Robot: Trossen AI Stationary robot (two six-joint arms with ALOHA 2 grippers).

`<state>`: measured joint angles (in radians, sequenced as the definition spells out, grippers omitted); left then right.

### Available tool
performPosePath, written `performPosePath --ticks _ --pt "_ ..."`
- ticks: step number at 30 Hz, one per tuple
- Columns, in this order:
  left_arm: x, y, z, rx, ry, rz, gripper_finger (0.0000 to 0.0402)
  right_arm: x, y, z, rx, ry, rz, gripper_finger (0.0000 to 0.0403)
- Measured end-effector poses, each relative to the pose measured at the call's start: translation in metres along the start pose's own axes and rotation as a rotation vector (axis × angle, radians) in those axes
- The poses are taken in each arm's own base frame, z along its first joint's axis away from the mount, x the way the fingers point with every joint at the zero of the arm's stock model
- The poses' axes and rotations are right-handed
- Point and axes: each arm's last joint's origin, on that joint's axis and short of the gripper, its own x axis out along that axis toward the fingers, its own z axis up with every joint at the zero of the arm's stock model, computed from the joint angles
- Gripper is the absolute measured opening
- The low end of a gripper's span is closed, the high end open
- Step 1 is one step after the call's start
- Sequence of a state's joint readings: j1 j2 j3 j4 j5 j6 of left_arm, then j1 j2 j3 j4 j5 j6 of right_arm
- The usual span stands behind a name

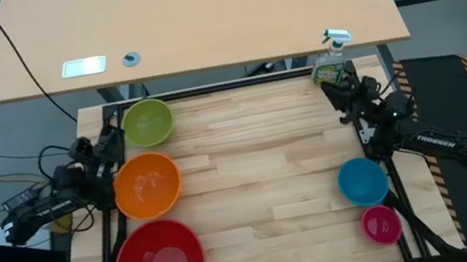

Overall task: Nest bowls inside each other
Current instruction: Stack the orange bowl into the red bowl

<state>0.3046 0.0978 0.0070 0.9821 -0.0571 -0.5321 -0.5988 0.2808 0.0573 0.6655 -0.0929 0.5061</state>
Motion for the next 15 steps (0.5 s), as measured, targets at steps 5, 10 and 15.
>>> performPosePath --ticks 5,10,15 --pt "0.002 -0.002 0.003 -0.044 -0.008 -0.005 0.0005 0.035 0.022 0.023 -0.063 0.081 0.120 0.0096" --pt "0.002 -0.002 0.004 -0.073 -0.018 -0.010 0.0005 0.089 0.032 0.031 -0.021 0.168 0.086 0.0096" --pt "0.002 -0.002 0.004 -0.100 -0.029 0.003 0.0005 0.147 0.037 0.013 0.121 0.302 0.087 0.0096"
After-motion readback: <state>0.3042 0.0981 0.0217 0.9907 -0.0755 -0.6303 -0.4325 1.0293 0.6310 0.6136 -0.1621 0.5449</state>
